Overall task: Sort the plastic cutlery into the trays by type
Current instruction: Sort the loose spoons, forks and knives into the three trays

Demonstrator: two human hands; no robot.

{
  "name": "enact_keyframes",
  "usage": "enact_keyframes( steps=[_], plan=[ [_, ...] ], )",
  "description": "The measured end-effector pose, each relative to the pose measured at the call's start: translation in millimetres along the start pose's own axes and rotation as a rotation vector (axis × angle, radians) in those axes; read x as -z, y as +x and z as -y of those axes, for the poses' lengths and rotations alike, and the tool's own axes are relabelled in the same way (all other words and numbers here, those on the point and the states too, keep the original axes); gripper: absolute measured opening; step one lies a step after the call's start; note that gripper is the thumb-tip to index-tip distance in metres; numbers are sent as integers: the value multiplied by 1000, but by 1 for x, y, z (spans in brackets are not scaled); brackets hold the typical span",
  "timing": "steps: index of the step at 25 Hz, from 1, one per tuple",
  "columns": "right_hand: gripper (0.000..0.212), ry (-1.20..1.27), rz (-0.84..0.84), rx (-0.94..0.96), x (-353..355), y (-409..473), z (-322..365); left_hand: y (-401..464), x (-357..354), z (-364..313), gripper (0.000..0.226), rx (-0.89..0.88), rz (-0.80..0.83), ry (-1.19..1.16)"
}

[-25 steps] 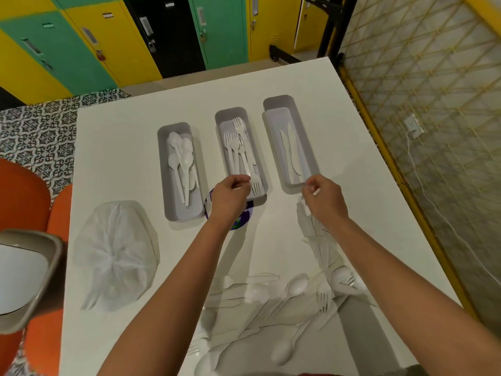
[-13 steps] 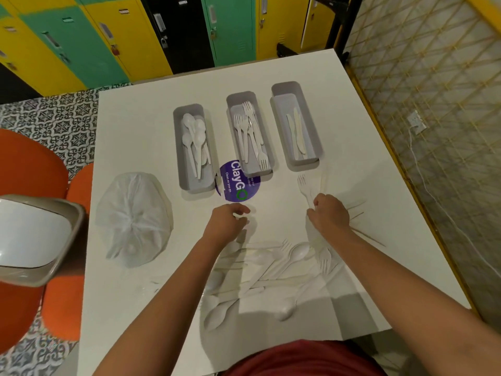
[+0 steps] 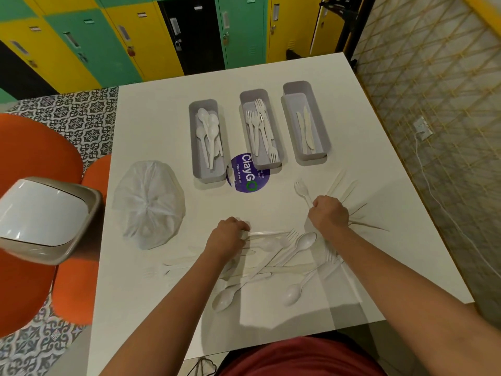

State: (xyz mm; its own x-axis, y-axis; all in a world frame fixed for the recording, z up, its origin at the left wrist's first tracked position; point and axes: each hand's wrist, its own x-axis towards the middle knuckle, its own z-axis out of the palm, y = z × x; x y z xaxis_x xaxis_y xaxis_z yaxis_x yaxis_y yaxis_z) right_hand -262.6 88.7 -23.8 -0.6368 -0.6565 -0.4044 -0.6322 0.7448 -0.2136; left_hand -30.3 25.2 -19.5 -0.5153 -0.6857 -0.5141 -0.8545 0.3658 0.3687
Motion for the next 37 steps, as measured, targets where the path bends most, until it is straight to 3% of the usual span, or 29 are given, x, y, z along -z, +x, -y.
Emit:
enact_keyframes(
  steps=[4,8,15,22,27,30,37],
  plan=[
    [21,87,-11,14,1,-7,3,0,0,2,33,16,-8,-28],
    [20,283,-42,41,4,-16,8,-3,2,2,16,10,-23,-88],
    [22,521,-43,81,12,-21,19,-2,15,-1,24,25,-202,-355],
    [22,629,-32,125,25,-16,27,10,39,-21,26,258,-159,-1027],
    [21,680,-16,151,31,-8,36,25,53,-36,23,361,-155,-1299],
    [25,676,7,150,38,0,46,38,66,-43,24,445,-199,-1356],
    [25,731,70,128,55,34,79,77,91,-61,21,406,-274,-1220]
  ],
)
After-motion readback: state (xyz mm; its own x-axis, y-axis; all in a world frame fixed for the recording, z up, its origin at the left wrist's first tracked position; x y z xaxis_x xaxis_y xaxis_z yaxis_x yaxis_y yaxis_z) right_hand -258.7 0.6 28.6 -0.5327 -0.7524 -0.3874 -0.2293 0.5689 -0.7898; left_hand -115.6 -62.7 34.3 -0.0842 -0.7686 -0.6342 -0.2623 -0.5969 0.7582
